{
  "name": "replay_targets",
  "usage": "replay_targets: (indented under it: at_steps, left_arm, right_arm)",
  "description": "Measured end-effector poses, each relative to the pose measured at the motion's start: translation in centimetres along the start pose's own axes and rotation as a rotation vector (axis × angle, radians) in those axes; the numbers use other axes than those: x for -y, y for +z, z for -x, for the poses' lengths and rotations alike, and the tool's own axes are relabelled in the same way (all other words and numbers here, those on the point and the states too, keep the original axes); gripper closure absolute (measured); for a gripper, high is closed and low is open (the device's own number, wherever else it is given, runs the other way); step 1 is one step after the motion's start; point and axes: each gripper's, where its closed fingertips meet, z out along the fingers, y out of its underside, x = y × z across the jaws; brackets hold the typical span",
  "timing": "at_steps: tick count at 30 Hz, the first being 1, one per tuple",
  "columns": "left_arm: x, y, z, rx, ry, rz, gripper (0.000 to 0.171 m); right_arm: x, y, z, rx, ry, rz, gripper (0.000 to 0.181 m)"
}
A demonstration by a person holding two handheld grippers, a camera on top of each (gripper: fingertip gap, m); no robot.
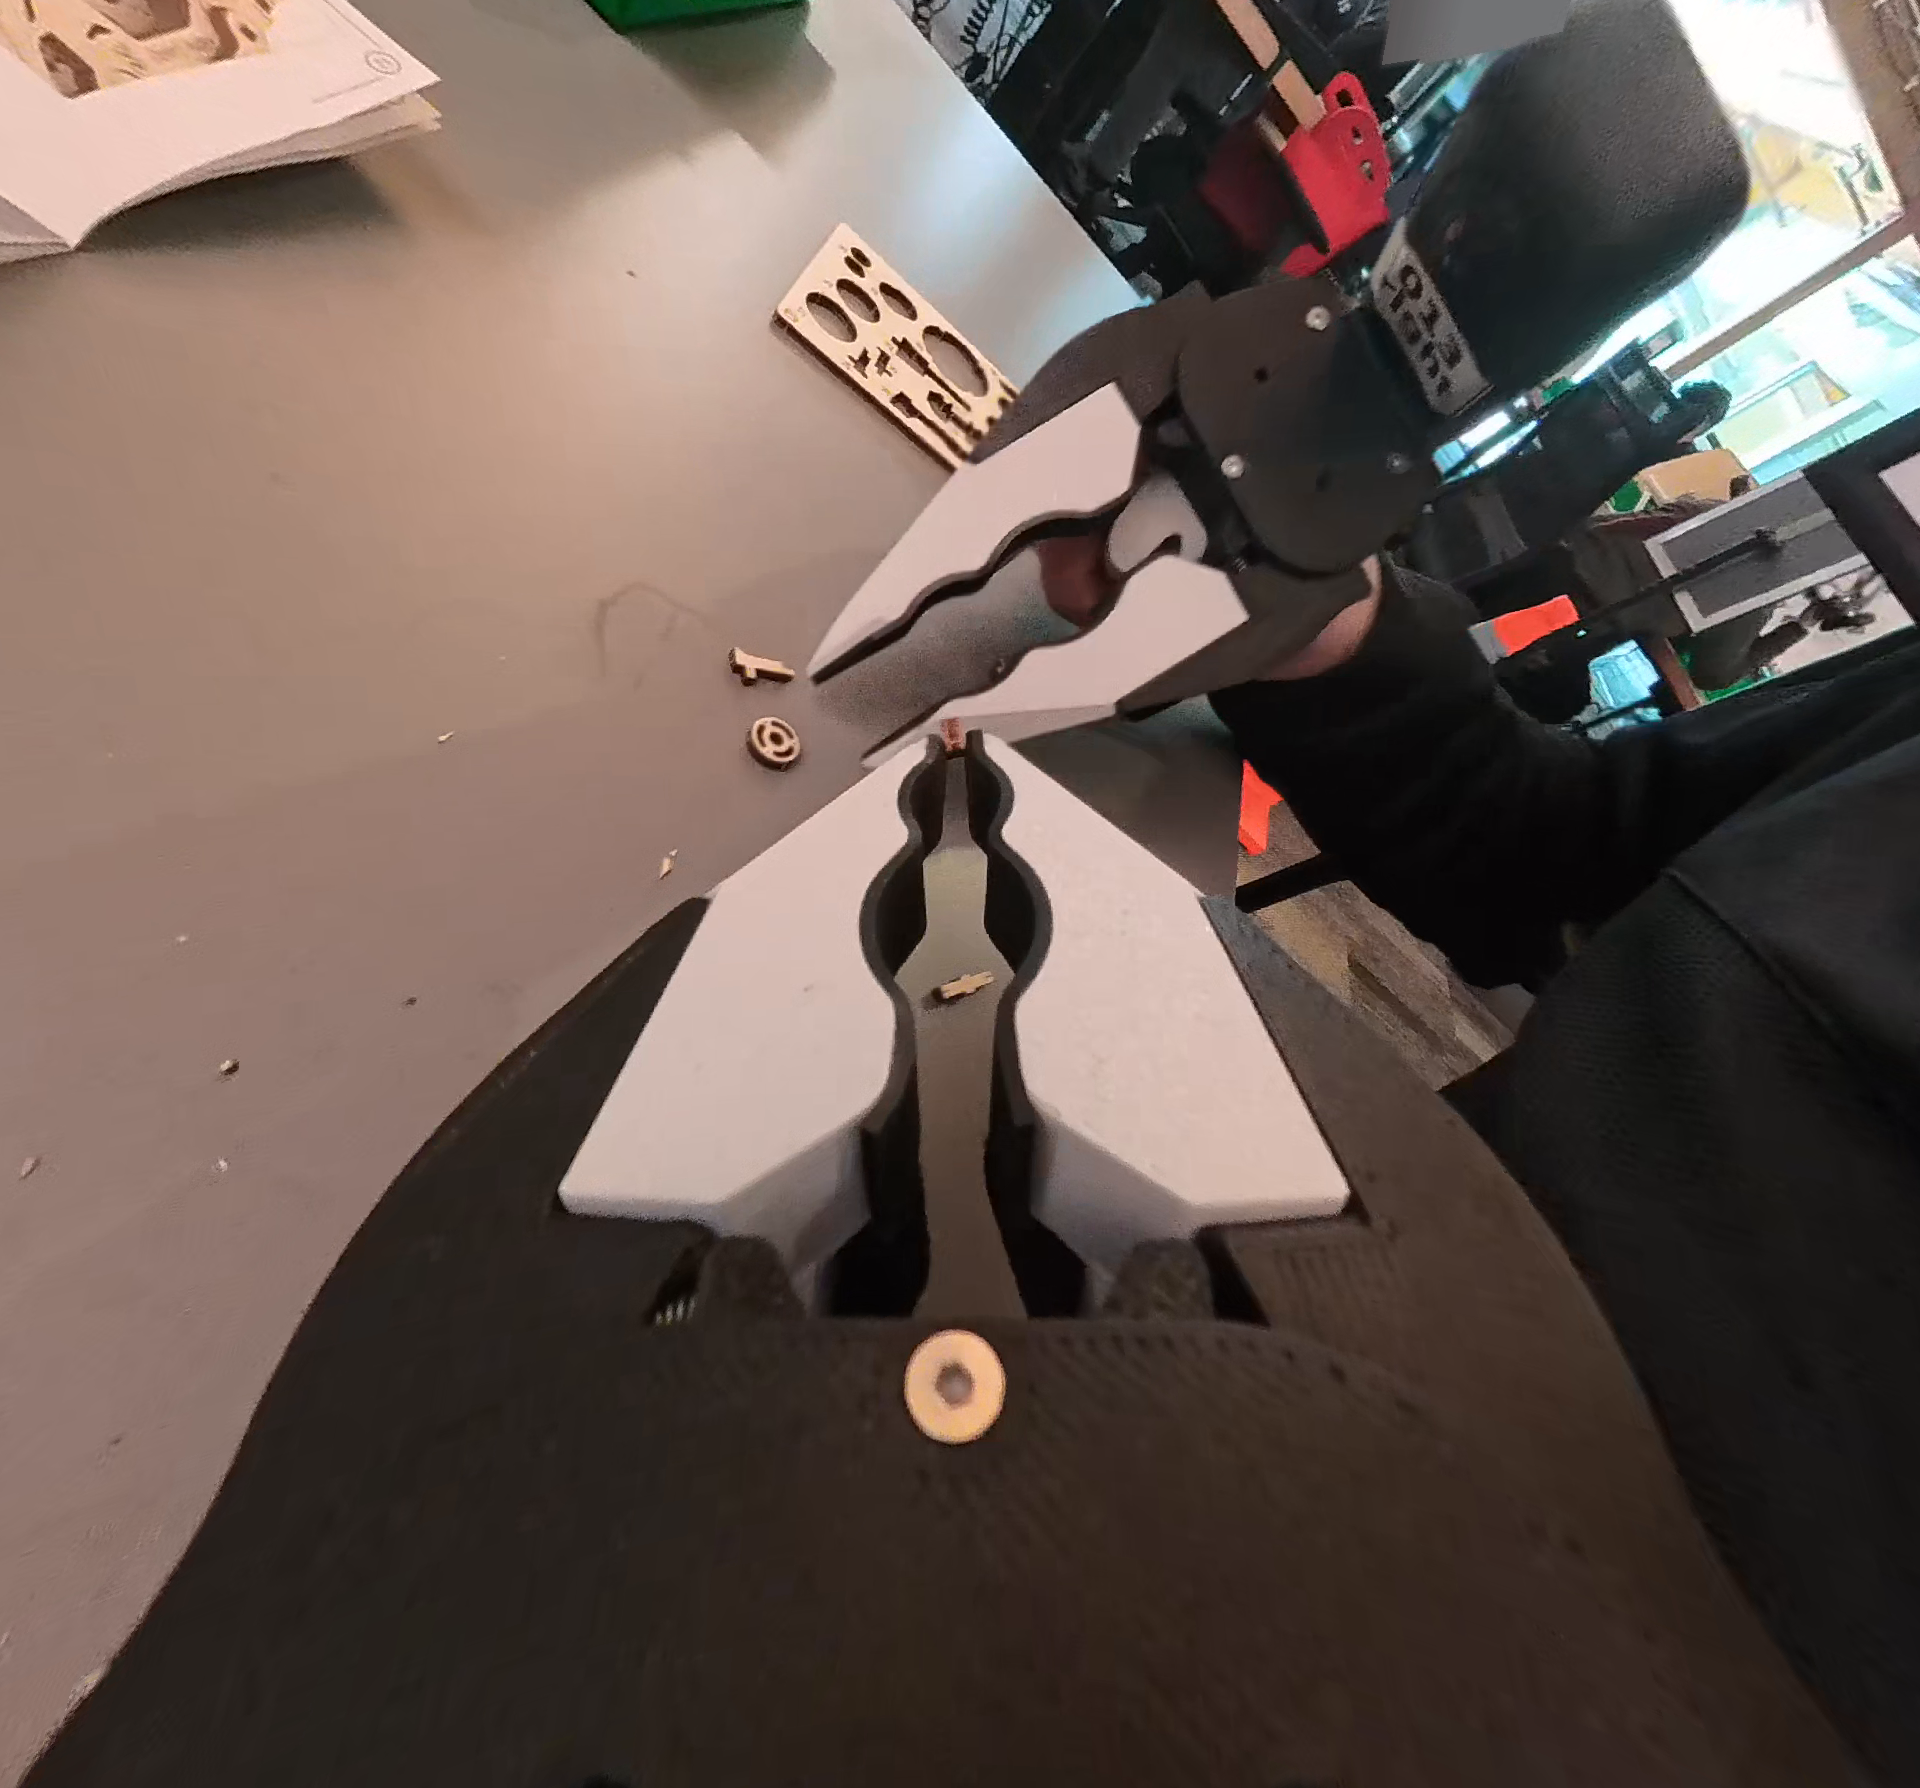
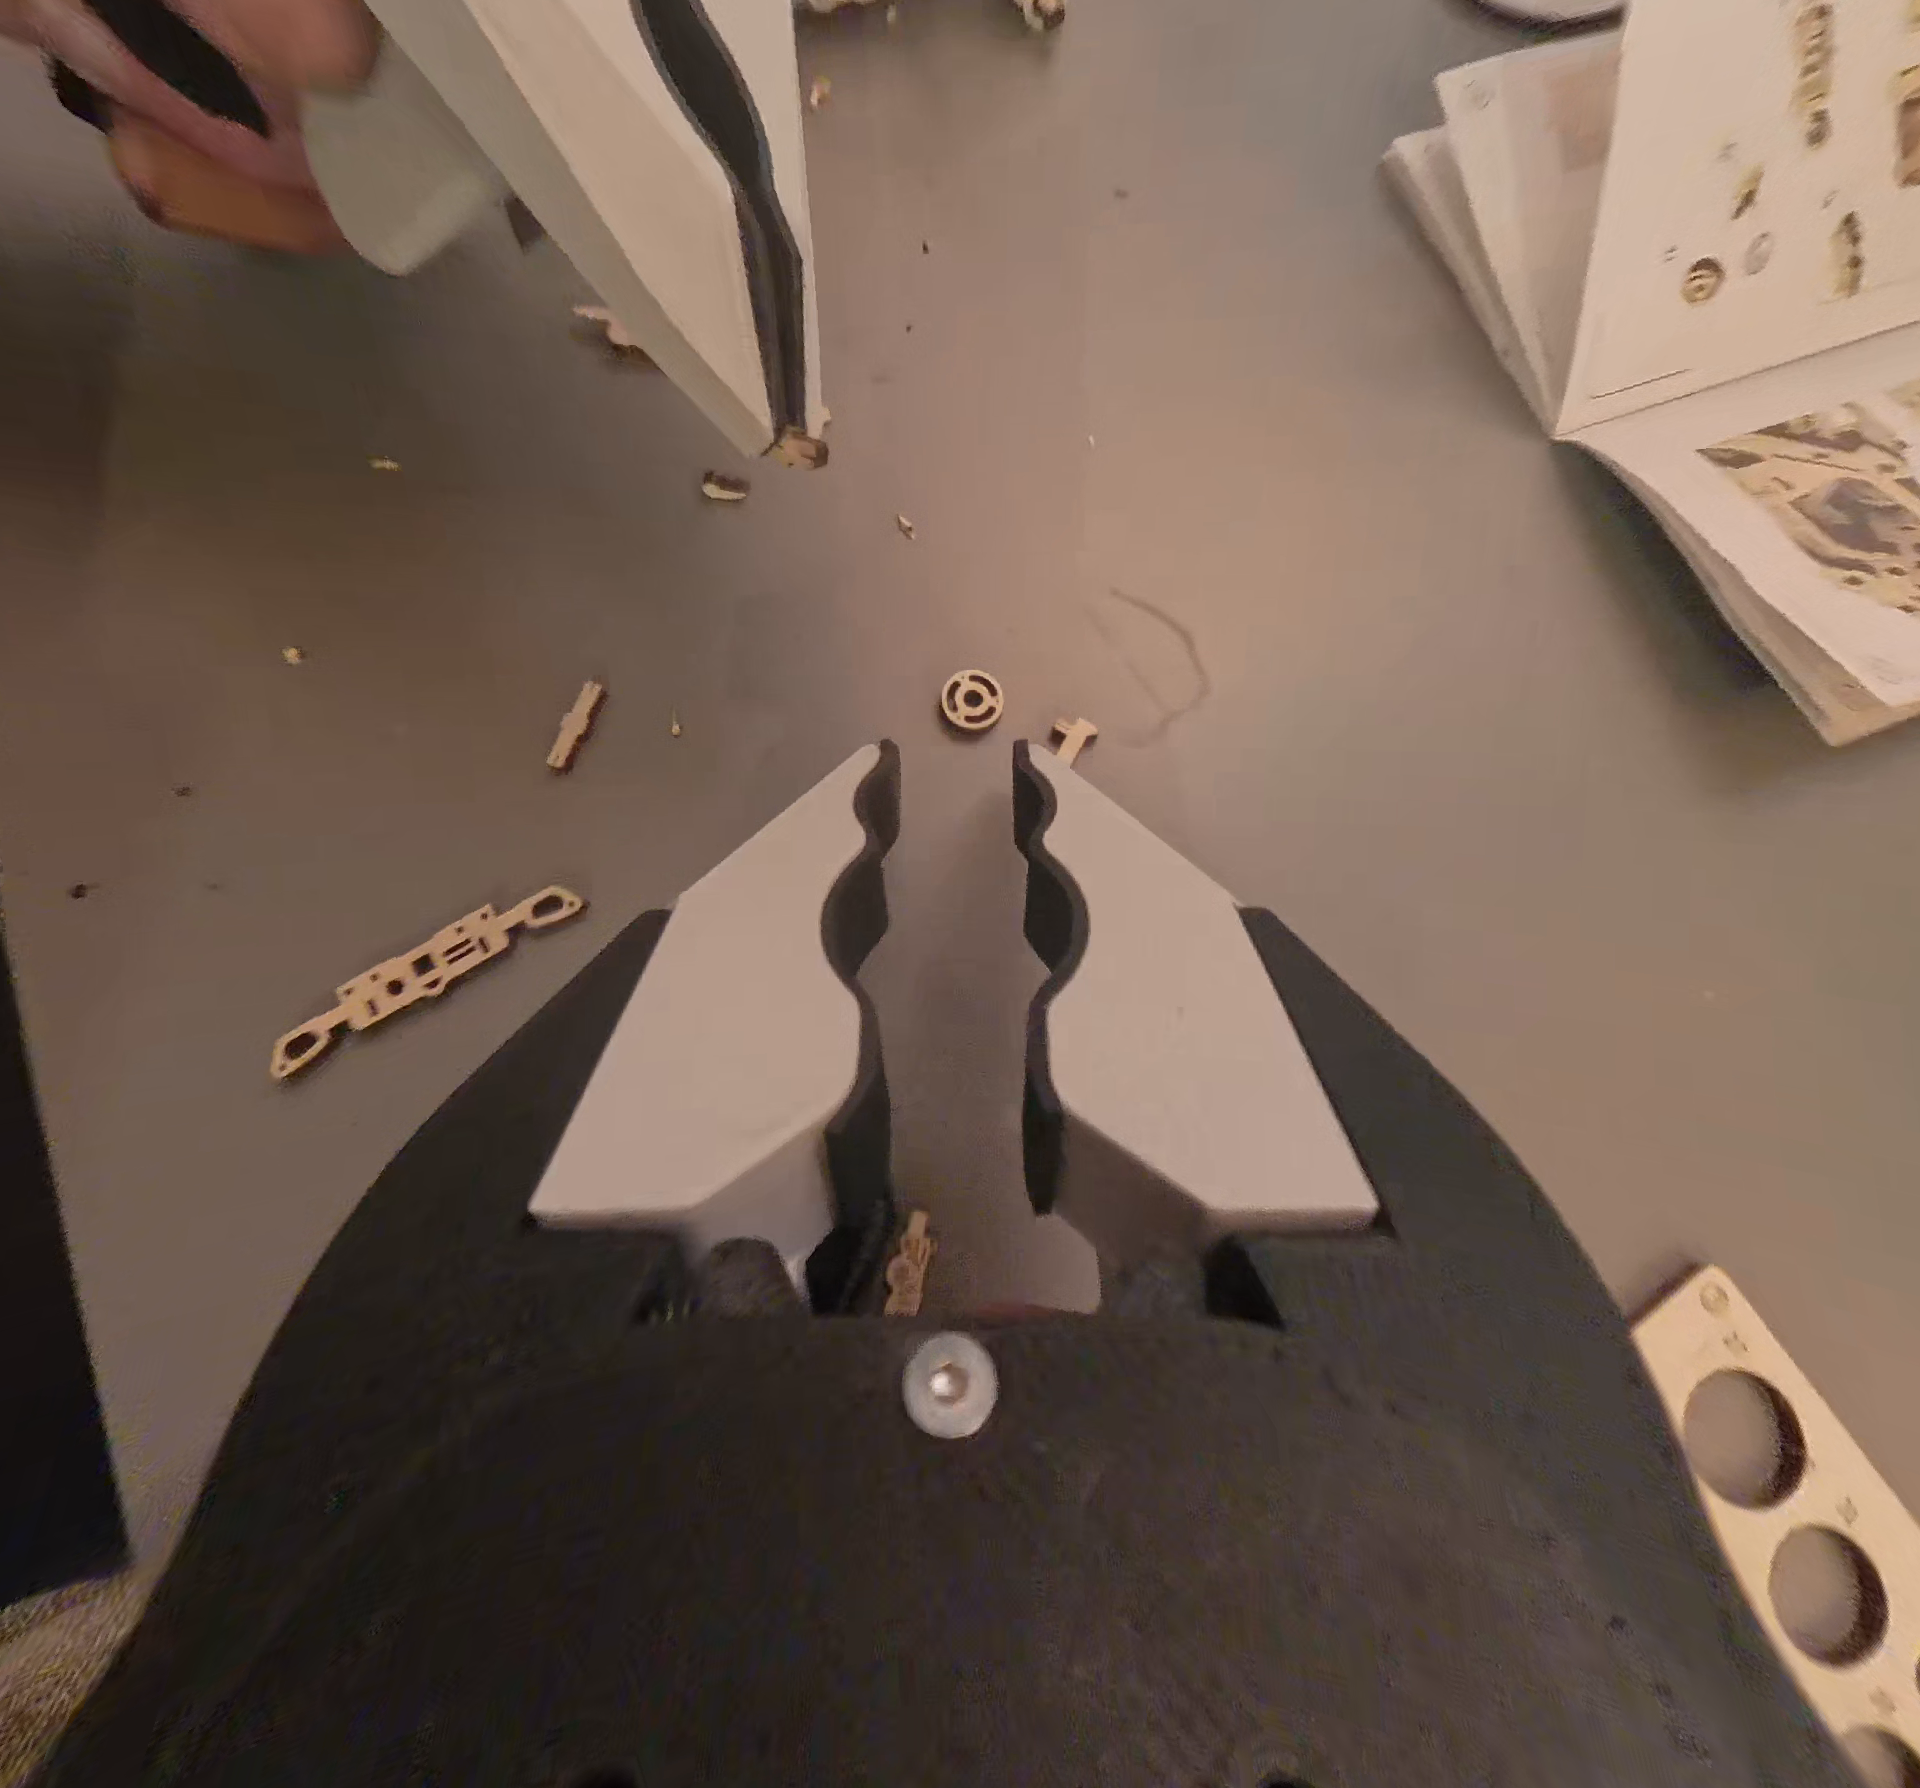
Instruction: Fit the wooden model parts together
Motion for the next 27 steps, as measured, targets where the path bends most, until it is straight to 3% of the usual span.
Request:
replay_targets:
  at_steps: [11, 19, 27]
  left_arm:
    - [0.0, -0.4, 0.5, 0.027, 0.037, -0.032, 0.171]
    - [2.0, -0.7, -1.2, 0.034, 0.219, -0.113, 0.17]
    - [3.3, -0.9, -3.5, 0.04, 0.42, -0.163, 0.171]
  right_arm:
    - [0.6, 1.6, -0.6, 0.035, 0.053, 0.033, 0.171]
    - [7.2, -4.3, 0.7, 0.311, 0.346, -0.425, 0.171]
    - [9.0, -6.2, 1.4, 0.445, 0.444, -0.582, 0.171]
